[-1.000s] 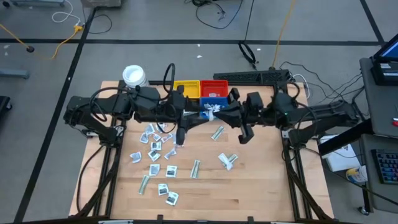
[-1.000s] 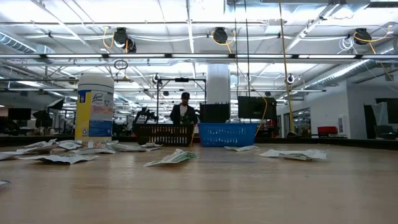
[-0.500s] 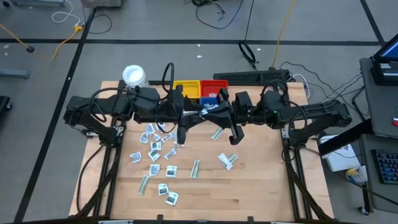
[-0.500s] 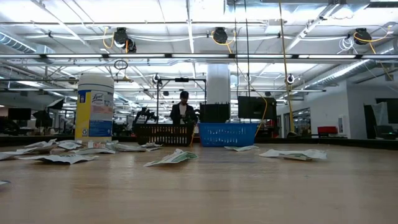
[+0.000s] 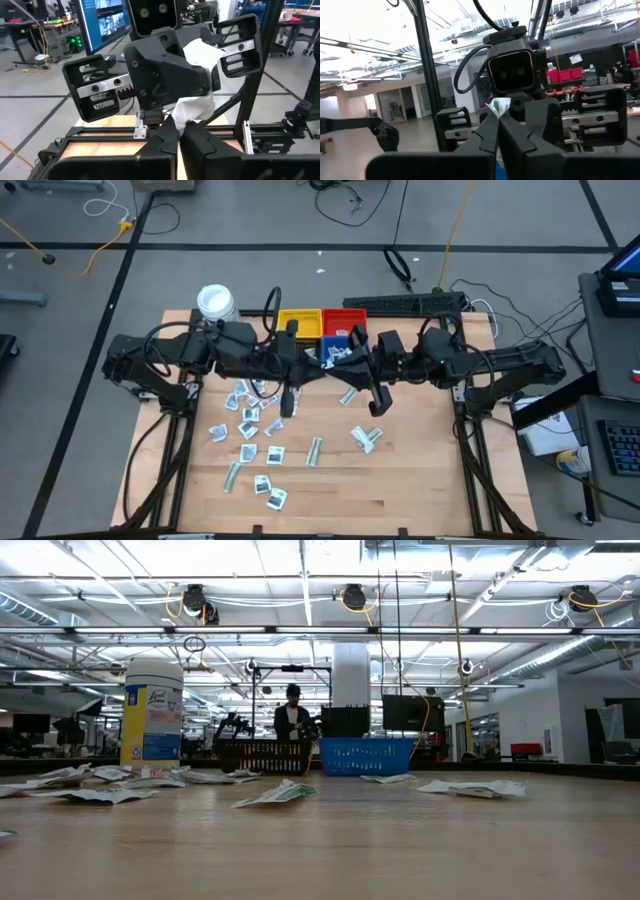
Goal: Pick & Place First Aid Supplies
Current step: Put the green bandage pack into the black basket
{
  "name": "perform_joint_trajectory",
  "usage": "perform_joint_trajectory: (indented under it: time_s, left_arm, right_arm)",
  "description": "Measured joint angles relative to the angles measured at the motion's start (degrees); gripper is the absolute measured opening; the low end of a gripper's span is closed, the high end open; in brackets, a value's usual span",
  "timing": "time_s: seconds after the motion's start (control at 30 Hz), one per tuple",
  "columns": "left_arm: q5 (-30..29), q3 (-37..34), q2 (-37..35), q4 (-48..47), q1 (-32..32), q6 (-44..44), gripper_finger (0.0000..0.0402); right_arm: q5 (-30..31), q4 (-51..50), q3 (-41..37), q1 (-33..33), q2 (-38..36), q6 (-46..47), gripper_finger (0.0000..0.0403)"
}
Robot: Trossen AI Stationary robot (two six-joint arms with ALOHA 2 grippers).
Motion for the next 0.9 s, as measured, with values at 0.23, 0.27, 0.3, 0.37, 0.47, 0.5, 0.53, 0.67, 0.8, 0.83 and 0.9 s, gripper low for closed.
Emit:
perform_joint_trajectory:
  time_s: [0.23, 0.27, 0.3, 0.37, 0.47, 0.5, 0.53, 0.67, 0.8, 0.83, 0.9]
  left_arm:
    - [0.33, 0.0, 0.0, 0.09, 0.36, 0.2, 0.0003]
    - [0.35, 0.0, 0.0, -0.05, 0.44, 0.32, 0.0003]
    - [0.39, 0.0, 0.0, -0.56, 0.64, 0.31, 0.0003]
    - [0.44, 0.02, -0.03, -2.79, 1.21, 0.45, 0.0002]
    - [0.46, 0.02, -0.07, -7.41, 1.97, 1.13, 0.0002]
    - [0.92, 0.02, -0.09, -9.49, 2.21, 2.11, 0.0002]
    - [1.8, 0.02, -0.09, -11.72, 2.44, 3.09, 0.0001]
    - [5.19, 0.02, -0.09, -20.86, 3.84, 4.6, 0.0001]
    - [8.07, 0.02, -0.09, -30.4, 5.79, 4.73, 0.0001]
    - [8.19, 0.02, -0.09, -32.88, 6.29, 4.74, 0.0001]
    - [8.24, 0.02, -0.09, -37.86, 7.19, 4.74, 0.0001]
  right_arm:
    - [1.19, -1.23, -0.01, 0.4, -1.69, -7.8, 0.0078]
    - [1.18, -2.43, -0.07, 0.4, -2.26, -8.99, 0.0093]
    - [1.21, -2.98, -0.05, 0.4, -2.7, -10.18, 0.0108]
    - [1.24, -6.56, -0.02, 0.4, -4.56, -12.42, 0.0136]
    - [1.22, -9.82, -0.04, 0.4, -7.04, -14.45, 0.0169]
    - [1.2, -11.06, -0.04, 0.49, -8.03, -14.53, 0.0177]
    - [1.2, -11.81, -0.04, 0.72, -8.82, -14.5, 0.0183]
    - [1.16, -12.9, -0.04, 0.85, -11.31, -14.38, 0.0198]
    - [1.2, -13.43, -0.04, 0.83, -12.54, -14.38, 0.02]
    - [1.22, -13.38, -0.04, 0.81, -12.75, -14.45, 0.02]
    - [1.22, -13.3, -0.04, 0.79, -13.06, -15.07, 0.0201]
